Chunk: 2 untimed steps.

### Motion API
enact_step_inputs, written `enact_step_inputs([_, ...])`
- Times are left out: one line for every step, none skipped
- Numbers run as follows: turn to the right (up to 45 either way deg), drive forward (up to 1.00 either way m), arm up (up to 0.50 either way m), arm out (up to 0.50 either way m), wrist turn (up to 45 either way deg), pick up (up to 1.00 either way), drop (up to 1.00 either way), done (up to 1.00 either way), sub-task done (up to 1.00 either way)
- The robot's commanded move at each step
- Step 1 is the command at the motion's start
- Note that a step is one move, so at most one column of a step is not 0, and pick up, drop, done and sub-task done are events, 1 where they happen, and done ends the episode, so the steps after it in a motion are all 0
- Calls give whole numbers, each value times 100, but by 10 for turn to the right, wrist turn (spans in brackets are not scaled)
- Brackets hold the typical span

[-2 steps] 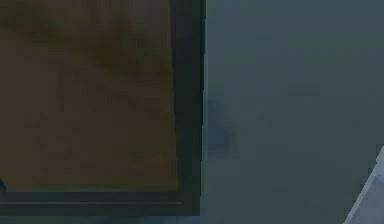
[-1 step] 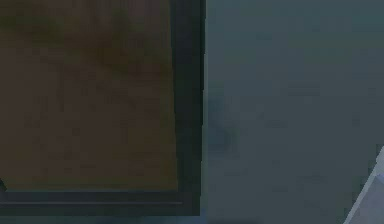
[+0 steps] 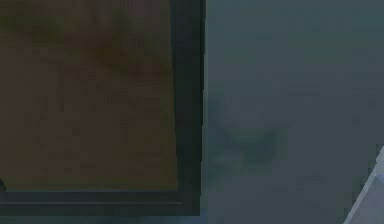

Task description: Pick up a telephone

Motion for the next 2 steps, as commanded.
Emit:
enact_step_inputs([0, 0, 0, 36, 0, 0, 0, 0, 0])
enact_step_inputs([0, 0, 0, 0, 450, 0, 0, 0, 0])
